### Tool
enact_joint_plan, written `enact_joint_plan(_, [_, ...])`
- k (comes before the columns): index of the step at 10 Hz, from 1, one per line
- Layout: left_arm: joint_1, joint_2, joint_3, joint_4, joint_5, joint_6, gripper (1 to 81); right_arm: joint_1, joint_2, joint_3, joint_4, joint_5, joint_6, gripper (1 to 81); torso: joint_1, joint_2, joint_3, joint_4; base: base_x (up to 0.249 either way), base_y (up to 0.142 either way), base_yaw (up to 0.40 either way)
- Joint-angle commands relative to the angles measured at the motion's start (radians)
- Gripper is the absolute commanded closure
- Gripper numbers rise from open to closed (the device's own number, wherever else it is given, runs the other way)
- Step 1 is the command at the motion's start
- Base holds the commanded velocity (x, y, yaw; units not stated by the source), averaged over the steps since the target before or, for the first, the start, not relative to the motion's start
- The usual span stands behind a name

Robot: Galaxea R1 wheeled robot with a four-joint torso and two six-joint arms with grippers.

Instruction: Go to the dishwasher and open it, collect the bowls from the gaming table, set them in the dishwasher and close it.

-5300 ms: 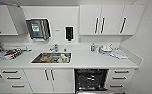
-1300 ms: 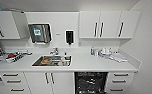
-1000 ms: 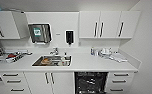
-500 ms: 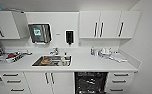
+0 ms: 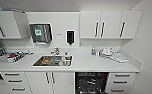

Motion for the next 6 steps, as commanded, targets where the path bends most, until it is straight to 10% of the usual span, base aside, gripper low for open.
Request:
enact_joint_plan(1, [-0.049,-0.007,-0.001,-0.005,0.051,0.006,1.0,0.049,-0.001,-0.002,-0.006,-0.053,-0.005,1.0,0.000,0.000,0.000,0.000,0.000,0.000,0.356])
enact_joint_plan(6, [-0.036,-0.016,0.008,0.045,-0.018,0.012,1.0,0.046,-0.001,0.005,-0.004,-0.060,-0.005,1.0,0.000,0.000,0.000,0.000,0.000,0.000,0.359])
